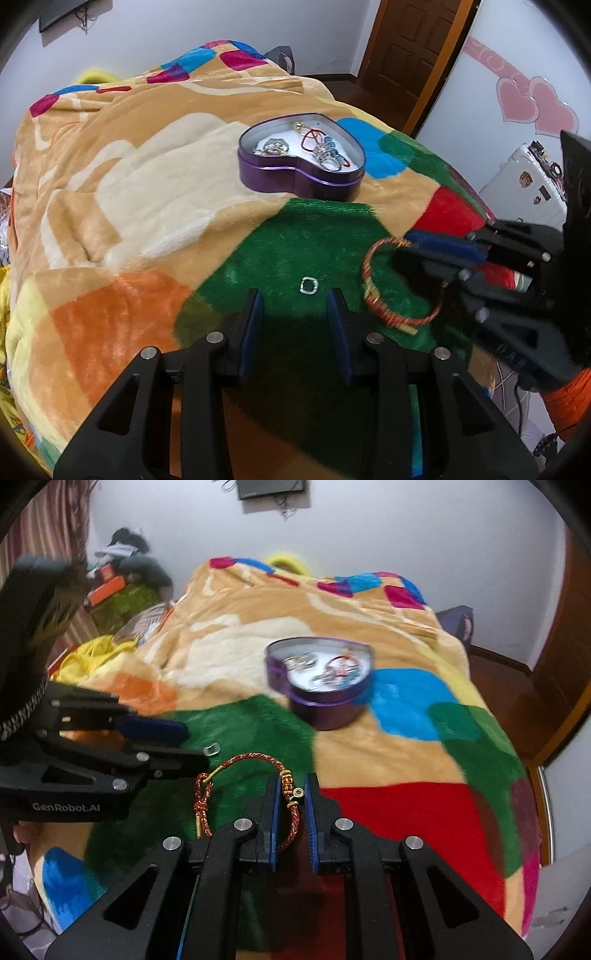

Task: Organize jewelry

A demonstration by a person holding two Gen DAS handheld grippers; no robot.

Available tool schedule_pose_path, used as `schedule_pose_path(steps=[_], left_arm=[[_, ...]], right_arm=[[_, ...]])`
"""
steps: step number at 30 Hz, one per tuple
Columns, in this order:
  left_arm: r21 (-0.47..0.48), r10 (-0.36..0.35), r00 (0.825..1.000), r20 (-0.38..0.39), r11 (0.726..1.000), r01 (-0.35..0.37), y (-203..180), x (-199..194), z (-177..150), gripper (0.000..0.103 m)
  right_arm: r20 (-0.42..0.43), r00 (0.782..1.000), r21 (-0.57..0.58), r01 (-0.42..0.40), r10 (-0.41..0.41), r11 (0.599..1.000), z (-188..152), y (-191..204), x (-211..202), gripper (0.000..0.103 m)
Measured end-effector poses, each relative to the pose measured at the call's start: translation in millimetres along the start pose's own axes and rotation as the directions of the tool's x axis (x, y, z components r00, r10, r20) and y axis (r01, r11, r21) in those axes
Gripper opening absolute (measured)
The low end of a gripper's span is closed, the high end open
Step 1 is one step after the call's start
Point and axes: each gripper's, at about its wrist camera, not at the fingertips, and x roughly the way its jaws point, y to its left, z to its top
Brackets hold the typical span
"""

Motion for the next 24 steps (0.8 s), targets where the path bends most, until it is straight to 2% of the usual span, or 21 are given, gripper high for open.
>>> schedule_pose_path(steps=[3,10,24], left_arm=[[0.004,0.003,1.0,0.0,1.0,-0.003,-3,4,1,0.034],[0.043,0.038,0.999,0.018,0.998,-0.039,-13,10,3,0.008],[0.032,0.032,0.994,0.107,0.999,-0.035,-11,-20,19,0.008]], right_arm=[[0.018,1.0,0.027,0.014,-0.014,1.0,0,-10,-7,0.011],[0.036,0.999,0.066,0.027,-0.03,0.997,2,-21,-14,0.011],[0.112,0.993,0.096,0.031,-0.042,0.995,24,-27,-29,0.011]])
